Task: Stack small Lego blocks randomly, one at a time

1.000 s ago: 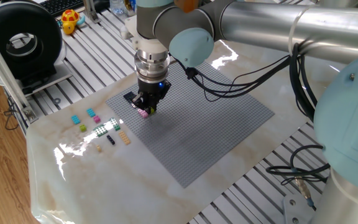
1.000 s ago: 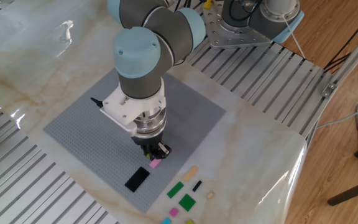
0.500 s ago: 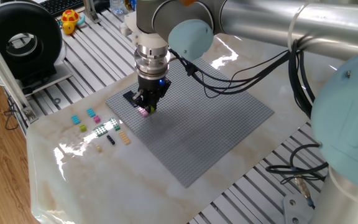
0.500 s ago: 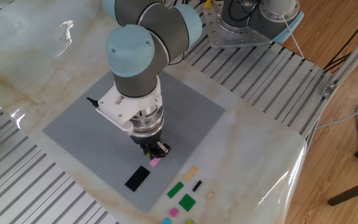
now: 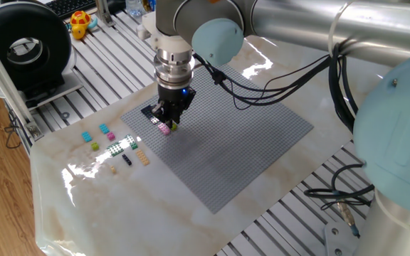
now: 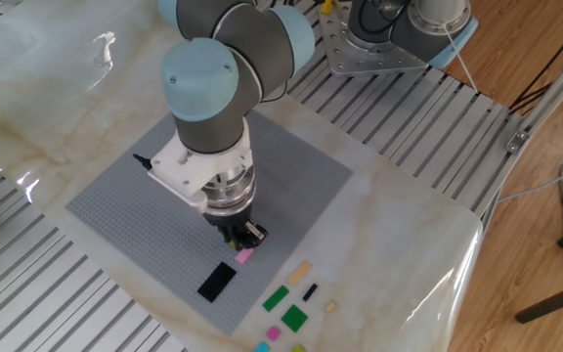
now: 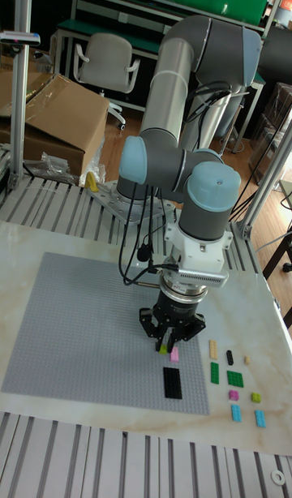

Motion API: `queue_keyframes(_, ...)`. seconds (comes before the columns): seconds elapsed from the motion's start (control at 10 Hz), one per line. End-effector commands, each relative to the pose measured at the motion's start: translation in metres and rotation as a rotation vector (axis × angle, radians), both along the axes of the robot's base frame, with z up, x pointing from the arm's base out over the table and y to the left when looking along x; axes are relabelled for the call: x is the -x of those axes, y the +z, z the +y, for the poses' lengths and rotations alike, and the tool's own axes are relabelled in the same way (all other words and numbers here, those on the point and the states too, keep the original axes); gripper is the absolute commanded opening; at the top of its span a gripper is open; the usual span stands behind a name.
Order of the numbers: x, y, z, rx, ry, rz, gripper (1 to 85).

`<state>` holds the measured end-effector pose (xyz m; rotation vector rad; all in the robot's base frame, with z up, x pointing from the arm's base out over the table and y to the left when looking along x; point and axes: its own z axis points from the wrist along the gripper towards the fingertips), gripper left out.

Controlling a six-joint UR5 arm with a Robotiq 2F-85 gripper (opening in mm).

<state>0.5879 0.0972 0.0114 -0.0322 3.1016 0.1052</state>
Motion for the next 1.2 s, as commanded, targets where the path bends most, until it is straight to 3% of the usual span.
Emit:
queue_keyframes(0.0,-0.001,0.002,0.000,-0.008,-0.007,0.000,26.3)
queue_keyframes(0.2,0.002,0.004,-0.004,0.007,-0.017,0.008,10.0)
queue_keyframes(0.4,0.001,0.003,-0.003,0.005,-0.027,0.007,1.3)
queue_keyframes(1.1,-0.002,-0.007,0.000,0.003,-0.023,-0.016,1.3)
